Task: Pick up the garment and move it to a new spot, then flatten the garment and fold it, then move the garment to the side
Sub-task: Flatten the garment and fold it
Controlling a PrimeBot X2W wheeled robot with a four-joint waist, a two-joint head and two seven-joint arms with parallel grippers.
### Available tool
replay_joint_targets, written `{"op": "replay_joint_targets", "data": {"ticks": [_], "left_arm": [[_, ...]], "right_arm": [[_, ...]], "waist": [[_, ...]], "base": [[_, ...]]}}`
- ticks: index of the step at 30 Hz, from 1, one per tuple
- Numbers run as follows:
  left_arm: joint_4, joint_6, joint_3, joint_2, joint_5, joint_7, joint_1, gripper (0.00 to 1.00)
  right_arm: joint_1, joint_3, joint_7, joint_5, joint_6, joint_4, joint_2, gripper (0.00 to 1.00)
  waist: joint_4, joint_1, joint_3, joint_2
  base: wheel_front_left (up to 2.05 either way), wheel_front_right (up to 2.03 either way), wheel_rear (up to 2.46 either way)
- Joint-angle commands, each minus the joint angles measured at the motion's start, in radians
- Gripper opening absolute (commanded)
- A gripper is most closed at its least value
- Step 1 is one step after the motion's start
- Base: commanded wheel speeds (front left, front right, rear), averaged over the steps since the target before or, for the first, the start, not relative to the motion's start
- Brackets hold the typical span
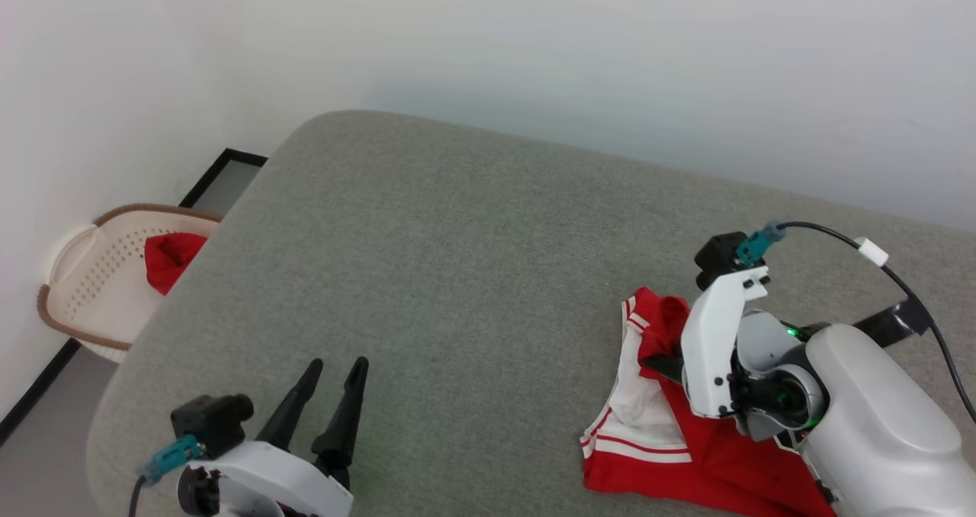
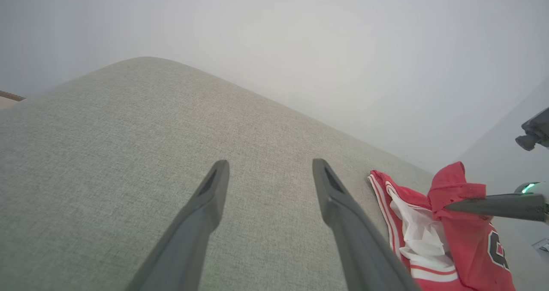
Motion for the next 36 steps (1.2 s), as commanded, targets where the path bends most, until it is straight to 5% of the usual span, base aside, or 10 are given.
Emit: {"op": "replay_joint_targets", "data": {"ticks": [1, 2, 3, 19, 36], "left_arm": [[0.004, -0.002, -0.001, 0.001, -0.006, -0.003, -0.012, 1.0], [0.008, -0.002, -0.001, 0.002, -0.011, -0.005, -0.013, 1.0], [0.011, -0.002, -0.001, 0.004, -0.015, -0.006, -0.012, 1.0], [-0.025, -0.002, 0.128, 0.036, 0.01, -0.009, 0.093, 1.0], [-0.137, 0.0, 0.307, 0.016, 0.121, -0.008, 0.255, 1.0]], "right_arm": [[-0.018, 0.01, -0.008, 0.007, 0.0, 0.006, 0.003, 0.58], [-0.022, 0.018, -0.011, 0.013, 0.0, 0.013, 0.007, 0.84], [-0.028, 0.026, -0.01, 0.021, 0.0, 0.018, 0.01, 1.0], [-0.014, 0.05, -0.09, 0.183, 0.0, -0.198, -0.112, 1.0], [0.219, 0.002, -0.674, 0.073, 0.0, -0.349, -0.381, 1.0]], "waist": [[0.0, 0.0, 0.002, 0.0], [-0.004, 0.0, 0.001, 0.0], [-0.009, 0.0, -0.001, 0.0], [-0.193, 0.0, -0.055, 0.0], [-0.383, 0.0, -0.099, 0.0]], "base": [[0.0, 0.0, 0.0], [0.0, 0.0, 0.0], [0.0, 0.0, 0.0], [0.0, 0.0, 0.0], [0.0, 0.0, 0.0]]}}
